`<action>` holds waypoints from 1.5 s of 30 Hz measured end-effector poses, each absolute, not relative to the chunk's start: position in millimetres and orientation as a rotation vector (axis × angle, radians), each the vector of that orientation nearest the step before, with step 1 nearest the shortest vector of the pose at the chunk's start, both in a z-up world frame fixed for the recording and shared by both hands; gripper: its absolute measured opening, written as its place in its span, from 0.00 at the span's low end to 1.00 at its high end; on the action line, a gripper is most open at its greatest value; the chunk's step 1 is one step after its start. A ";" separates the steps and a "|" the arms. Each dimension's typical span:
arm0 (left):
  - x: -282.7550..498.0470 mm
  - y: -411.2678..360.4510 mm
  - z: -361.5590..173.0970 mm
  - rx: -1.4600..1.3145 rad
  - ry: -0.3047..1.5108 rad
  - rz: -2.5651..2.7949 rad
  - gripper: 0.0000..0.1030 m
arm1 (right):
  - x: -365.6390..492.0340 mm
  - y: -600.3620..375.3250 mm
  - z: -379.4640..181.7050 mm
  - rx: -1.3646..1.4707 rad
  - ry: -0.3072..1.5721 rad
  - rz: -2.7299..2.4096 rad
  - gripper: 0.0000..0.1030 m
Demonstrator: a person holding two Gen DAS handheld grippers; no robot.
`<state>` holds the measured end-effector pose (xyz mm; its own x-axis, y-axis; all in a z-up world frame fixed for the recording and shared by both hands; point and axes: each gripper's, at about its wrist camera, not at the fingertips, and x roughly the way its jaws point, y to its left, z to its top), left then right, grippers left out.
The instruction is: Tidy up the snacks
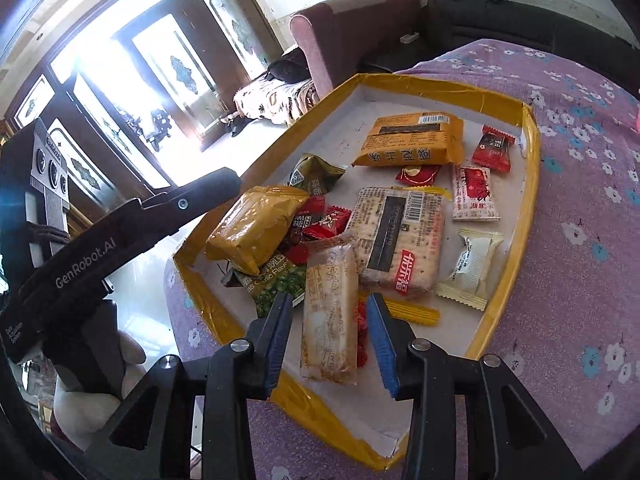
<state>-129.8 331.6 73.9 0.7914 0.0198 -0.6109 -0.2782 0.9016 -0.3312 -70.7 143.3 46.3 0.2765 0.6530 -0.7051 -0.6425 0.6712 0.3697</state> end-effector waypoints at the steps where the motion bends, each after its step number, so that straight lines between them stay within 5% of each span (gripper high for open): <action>1: -131.8 328.1 77.1 -0.413 0.639 0.175 0.75 | -71.5 138.6 49.2 0.026 0.941 0.867 0.43; 31: -146.6 176.2 120.2 -0.009 0.624 0.181 0.76 | -88.6 -29.3 53.6 0.245 0.768 0.622 0.62; 36: -159.4 163.8 132.1 0.022 0.515 0.217 0.76 | -89.1 -37.6 49.3 0.244 0.769 0.609 0.64; 37: -166.5 161.6 138.3 0.036 0.461 0.247 0.76 | -90.8 -36.4 49.6 0.230 0.764 0.610 0.64; 40: -187.8 154.4 156.5 0.104 0.318 0.354 0.98 | -99.2 -26.2 53.4 0.162 0.739 0.628 0.65; 45: -199.4 159.9 154.1 0.103 0.292 0.381 1.00 | -114.5 0.5 58.4 0.064 0.709 0.695 0.65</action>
